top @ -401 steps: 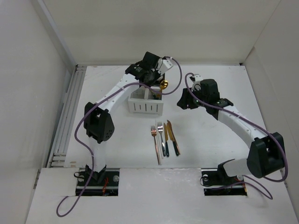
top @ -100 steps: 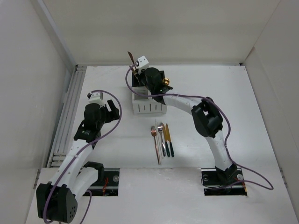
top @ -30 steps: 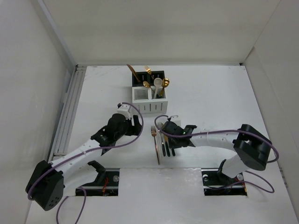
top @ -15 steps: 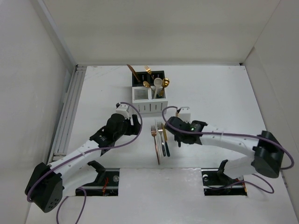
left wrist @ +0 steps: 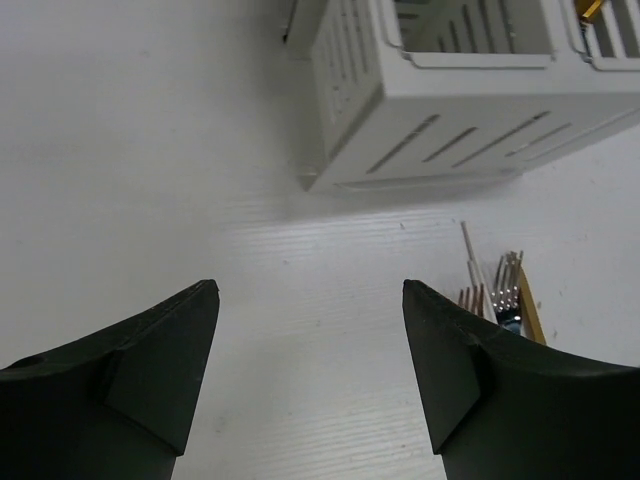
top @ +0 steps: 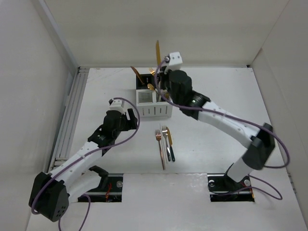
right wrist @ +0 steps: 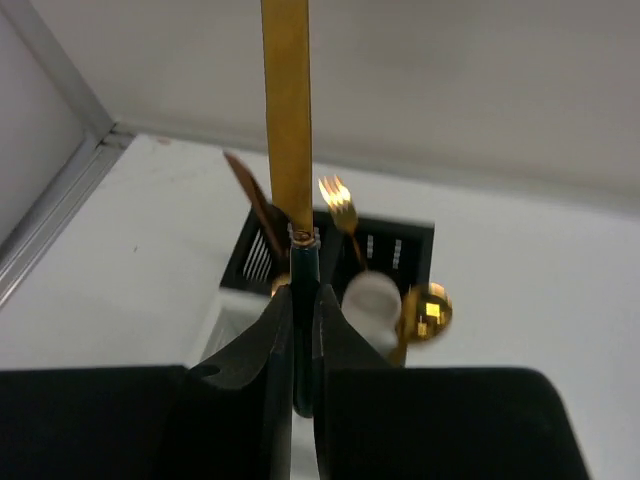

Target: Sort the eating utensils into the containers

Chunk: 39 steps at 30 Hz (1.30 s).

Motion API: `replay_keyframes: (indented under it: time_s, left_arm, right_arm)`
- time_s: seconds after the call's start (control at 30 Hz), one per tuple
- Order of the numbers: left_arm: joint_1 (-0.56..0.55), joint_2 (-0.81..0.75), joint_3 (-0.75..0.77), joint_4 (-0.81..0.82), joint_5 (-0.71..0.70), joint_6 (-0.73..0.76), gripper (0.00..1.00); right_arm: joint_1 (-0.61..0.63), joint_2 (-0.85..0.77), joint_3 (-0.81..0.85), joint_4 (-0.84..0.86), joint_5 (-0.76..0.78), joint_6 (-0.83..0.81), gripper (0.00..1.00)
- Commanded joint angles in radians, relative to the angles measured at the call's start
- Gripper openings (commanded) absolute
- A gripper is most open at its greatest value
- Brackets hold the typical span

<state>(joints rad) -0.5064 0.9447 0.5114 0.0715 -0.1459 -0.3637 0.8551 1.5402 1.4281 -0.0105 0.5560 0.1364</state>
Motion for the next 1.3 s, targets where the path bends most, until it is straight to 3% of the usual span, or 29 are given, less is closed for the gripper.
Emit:
replay_keyframes:
  time_s: [0.0, 0.17, 0.3, 0.7, 0.73, 0.77, 0.83, 0.87, 1.0, 1.27]
  left_arm:
    - [0.058, -0.032, 0.007, -0.024, -0.009, -0.021, 0.71]
    - [0.178, -0.06, -0.031, 0.007, 0.025, -0.043, 0.71]
    - [0.238, -0.06, -0.04, 0.025, 0.045, -0.043, 0.73]
    - [0.319, -0.032, -0.06, 0.054, 0.089, -0.061, 0.73]
    - [0.328, -0.032, -0.06, 0.063, 0.089, -0.061, 0.73]
    - [0.328, -0.032, -0.06, 0.063, 0.098, -0.061, 0.73]
    - [0.328, -0.032, -0.06, 0.063, 0.098, -0.061, 0.73]
    - [0.328, -0.023, -0.06, 0.063, 0.098, -0.061, 0.73]
    - [0.328, -0.023, -0.06, 0.063, 0.098, -0.061, 0.73]
    - [0.328, -0.041, -0.06, 0.054, 0.118, -0.061, 0.73]
  right_arm:
    - [-0.051, 0.2, 0.15, 0.283, -0.191, -0.263, 0.0]
    - [-0.083, 0.42, 0.32, 0.502, -0.341, -0.316, 0.0]
    - [-0.123, 0.578, 0.452, 0.54, -0.393, -0.325, 0.0]
    - [-0.152, 0.689, 0.402, 0.54, -0.423, -0.281, 0.0]
    - [-0.153, 0.689, 0.402, 0.54, -0.423, -0.281, 0.02]
    - [-0.153, 0.689, 0.402, 0.54, -0.433, -0.281, 0.12]
    - [-0.153, 0.689, 0.402, 0.54, -0.433, -0.271, 0.22]
    - [-0.162, 0.689, 0.402, 0.531, -0.433, -0.271, 0.36]
    - [-0.162, 0.664, 0.402, 0.531, -0.444, -0.271, 0.52]
    - [-0.153, 0.499, 0.328, 0.531, -0.435, -0.271, 0.6]
